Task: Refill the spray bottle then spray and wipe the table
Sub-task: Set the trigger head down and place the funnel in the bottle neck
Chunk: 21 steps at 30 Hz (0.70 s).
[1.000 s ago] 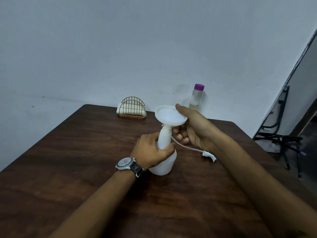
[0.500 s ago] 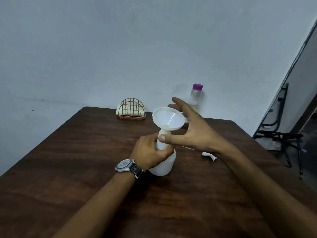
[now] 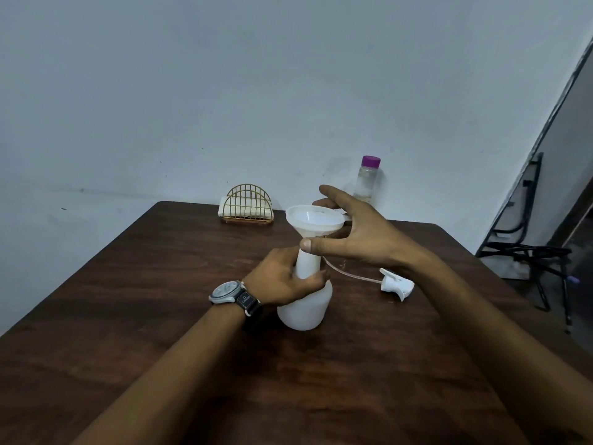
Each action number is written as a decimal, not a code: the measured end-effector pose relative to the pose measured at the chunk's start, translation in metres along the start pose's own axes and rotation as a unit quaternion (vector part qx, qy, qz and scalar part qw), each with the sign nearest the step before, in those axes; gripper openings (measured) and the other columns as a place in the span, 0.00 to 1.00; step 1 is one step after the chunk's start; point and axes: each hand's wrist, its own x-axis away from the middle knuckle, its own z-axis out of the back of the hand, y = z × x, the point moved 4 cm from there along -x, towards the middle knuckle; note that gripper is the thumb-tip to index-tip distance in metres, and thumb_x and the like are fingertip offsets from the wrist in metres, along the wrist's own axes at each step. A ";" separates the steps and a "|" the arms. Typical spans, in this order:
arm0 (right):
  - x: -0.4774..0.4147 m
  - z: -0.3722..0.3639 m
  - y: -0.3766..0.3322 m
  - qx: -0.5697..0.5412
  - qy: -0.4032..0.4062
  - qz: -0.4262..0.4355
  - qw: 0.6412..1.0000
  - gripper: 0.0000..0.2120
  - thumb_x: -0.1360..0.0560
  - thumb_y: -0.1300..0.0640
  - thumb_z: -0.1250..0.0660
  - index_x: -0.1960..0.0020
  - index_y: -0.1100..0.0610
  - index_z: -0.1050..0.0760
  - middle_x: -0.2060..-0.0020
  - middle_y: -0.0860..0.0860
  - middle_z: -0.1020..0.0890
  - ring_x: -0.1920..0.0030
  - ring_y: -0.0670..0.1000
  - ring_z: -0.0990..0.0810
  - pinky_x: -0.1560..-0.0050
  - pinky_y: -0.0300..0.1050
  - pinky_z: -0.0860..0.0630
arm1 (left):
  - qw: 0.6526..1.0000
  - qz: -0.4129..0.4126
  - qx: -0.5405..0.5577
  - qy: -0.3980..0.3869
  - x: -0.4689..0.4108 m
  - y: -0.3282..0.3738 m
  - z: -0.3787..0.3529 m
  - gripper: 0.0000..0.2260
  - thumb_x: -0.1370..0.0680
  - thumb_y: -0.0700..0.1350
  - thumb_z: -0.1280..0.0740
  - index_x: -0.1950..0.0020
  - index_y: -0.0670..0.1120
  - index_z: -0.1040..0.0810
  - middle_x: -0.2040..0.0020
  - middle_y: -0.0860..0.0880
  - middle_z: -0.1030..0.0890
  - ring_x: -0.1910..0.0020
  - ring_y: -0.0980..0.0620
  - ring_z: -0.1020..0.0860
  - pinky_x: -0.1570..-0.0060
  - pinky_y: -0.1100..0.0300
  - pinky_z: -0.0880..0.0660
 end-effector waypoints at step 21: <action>0.002 0.013 -0.002 -0.170 0.058 -0.010 0.984 0.42 0.32 0.34 0.29 0.22 0.45 0.36 0.36 0.47 0.19 0.39 0.48 0.18 0.41 0.50 0.19 | 0.986 0.097 0.137 0.001 0.028 -0.015 0.008 0.31 0.32 0.71 0.25 0.31 0.63 0.23 0.37 0.65 0.18 0.39 0.66 0.20 0.38 0.54 0.21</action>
